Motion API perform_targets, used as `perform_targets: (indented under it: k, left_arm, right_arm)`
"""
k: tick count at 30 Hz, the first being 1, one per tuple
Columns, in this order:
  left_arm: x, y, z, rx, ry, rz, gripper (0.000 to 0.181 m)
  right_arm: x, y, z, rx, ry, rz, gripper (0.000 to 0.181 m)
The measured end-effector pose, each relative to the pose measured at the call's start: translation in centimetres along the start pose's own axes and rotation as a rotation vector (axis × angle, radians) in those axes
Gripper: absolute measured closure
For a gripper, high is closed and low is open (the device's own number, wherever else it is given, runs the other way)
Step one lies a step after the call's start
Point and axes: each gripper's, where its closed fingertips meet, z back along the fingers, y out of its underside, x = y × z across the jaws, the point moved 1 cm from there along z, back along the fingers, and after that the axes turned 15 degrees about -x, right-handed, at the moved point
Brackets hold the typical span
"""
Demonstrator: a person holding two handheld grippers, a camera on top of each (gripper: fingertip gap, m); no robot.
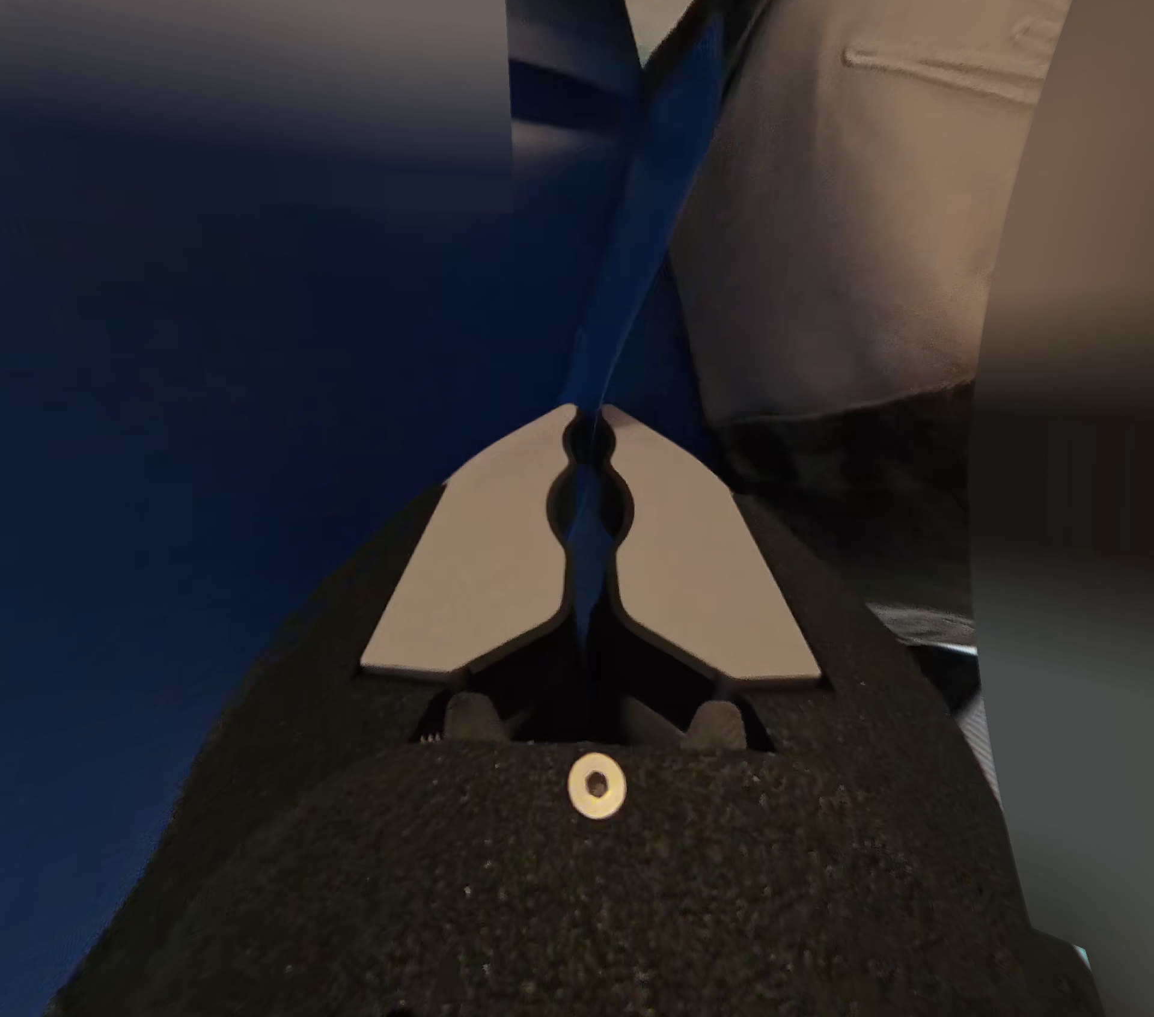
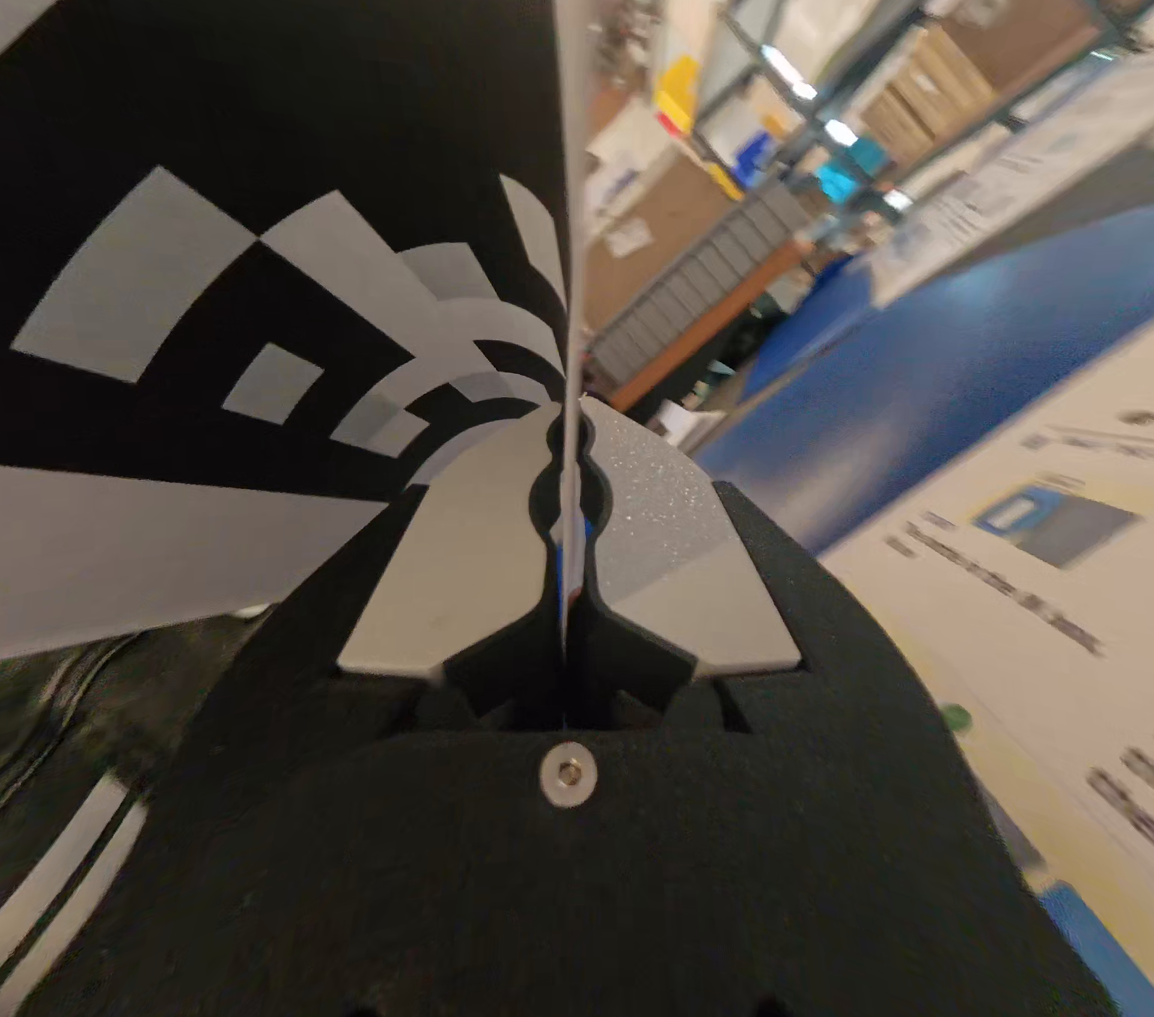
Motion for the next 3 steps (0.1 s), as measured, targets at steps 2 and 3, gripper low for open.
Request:
perform_targets:
  k: [2,3]
  left_arm:
    - [0.0,-0.6,0.5,-0.026,-0.046,-0.087,0.178]
    - [-0.1,-0.8,0.7,-0.032,-0.067,-0.132,0.18]
  right_arm:
    - [-2.1,-0.2,-0.2,0.028,0.232,-0.022,0.181]
    - [-2.8,-0.1,-0.1,0.058,0.351,-0.041,0.181]
